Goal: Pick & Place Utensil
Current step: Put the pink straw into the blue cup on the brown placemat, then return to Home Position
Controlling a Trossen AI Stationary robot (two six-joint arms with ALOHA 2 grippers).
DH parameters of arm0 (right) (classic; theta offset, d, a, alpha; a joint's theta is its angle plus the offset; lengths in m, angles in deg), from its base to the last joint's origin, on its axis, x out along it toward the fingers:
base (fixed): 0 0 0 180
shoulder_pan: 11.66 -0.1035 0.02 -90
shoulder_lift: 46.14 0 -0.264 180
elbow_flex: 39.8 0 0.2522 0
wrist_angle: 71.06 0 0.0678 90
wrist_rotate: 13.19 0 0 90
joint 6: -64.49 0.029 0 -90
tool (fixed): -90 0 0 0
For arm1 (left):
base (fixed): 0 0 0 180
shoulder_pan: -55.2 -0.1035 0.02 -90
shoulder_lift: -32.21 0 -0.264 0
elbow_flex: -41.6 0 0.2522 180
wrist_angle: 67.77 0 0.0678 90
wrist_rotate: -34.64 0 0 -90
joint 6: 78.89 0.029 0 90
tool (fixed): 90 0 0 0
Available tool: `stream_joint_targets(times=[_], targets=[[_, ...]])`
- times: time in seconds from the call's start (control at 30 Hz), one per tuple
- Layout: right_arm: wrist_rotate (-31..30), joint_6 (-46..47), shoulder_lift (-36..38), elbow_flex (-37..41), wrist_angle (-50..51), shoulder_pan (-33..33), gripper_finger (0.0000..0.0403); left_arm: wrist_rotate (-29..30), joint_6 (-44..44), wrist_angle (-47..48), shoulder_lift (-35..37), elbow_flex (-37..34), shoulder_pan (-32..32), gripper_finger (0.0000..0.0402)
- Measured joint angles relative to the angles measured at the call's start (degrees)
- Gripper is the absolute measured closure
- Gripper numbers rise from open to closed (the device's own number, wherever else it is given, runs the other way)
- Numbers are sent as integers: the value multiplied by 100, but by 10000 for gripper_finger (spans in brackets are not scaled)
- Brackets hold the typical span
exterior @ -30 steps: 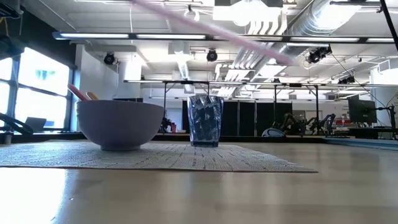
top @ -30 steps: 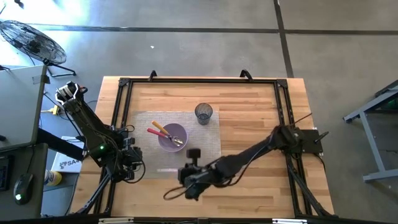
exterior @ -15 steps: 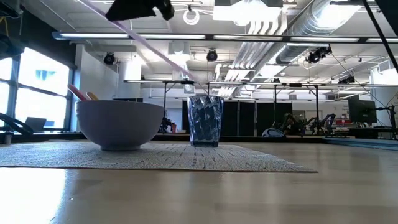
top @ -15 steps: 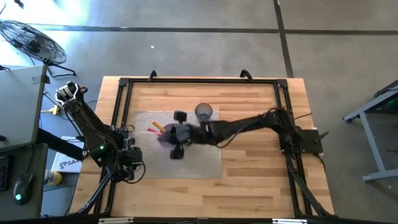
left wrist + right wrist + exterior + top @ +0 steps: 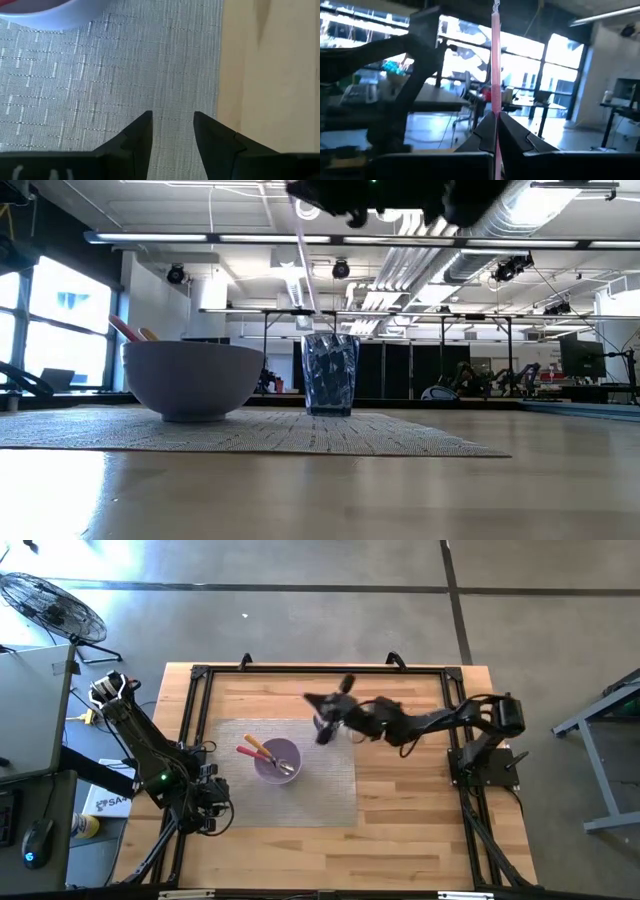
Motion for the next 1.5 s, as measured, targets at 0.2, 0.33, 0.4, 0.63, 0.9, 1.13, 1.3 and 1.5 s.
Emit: stream_joint_targets(times=[0.2,0.33,0.4,0.63,0.9,1.13,1.3,1.5], targets=[[438,296,41,1200,-1672,581,403,0,0,9,0,-2,-2,262],[508,589,39,1575,-1650,727,401,-10,0,11,0,-2,0,262],[407,596,39,1676,-1663,700,394,-24,0,11,0,-2,-1,262],[185,570,95,1765,-1242,516,340,-27,0,11,0,-2,-2,262],[-1355,587,1566,1767,1663,30,255,-31,0,11,0,-7,-1,262],[-2517,1159,3158,1765,4190,-1058,236,-35,2,10,0,-11,-1,262],[-2118,2231,3733,1765,5418,-1682,236,-35,0,11,0,-11,-2,262],[-941,2985,3805,1765,5781,-2069,237,-34,2,9,0,-11,-1,262]])
